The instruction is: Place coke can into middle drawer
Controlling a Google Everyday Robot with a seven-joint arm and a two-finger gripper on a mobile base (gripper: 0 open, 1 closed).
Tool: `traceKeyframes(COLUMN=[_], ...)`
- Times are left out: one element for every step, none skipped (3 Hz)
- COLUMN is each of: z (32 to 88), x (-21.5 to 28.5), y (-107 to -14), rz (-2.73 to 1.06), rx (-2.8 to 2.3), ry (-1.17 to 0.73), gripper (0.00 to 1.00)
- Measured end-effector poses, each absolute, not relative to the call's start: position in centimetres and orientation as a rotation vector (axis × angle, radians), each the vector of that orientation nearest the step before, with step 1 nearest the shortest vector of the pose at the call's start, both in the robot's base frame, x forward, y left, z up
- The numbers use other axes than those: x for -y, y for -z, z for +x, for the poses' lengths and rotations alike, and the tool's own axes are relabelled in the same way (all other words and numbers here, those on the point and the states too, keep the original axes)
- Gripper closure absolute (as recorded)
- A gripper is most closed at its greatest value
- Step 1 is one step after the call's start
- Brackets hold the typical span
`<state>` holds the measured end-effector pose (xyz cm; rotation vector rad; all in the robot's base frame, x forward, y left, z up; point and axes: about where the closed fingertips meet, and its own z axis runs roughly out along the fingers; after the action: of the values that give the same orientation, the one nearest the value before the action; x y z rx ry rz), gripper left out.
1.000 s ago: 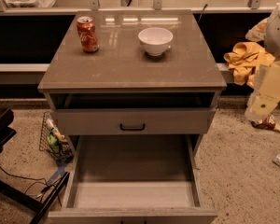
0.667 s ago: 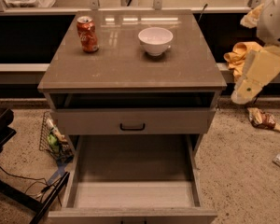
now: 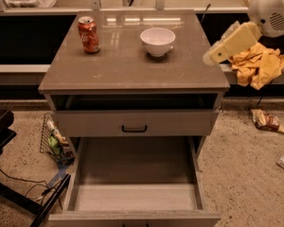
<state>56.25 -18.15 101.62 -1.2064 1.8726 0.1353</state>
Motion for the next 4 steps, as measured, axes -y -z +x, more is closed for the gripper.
traceKeyframes(z=[59.5,59.4,62.7,68.4], x=[14.7,14.6,10.6,2.8], y=[-103.8,-103.5,-102.5,-99.6], rz=[-1.025,-1.035,-0.997,-0.924], rx=[-1.679,-1.684,-1.657,-1.631], ry=[-0.237,-0.243,-0.328,-0.459], gripper=[0.0,0.0,0.0,0.0])
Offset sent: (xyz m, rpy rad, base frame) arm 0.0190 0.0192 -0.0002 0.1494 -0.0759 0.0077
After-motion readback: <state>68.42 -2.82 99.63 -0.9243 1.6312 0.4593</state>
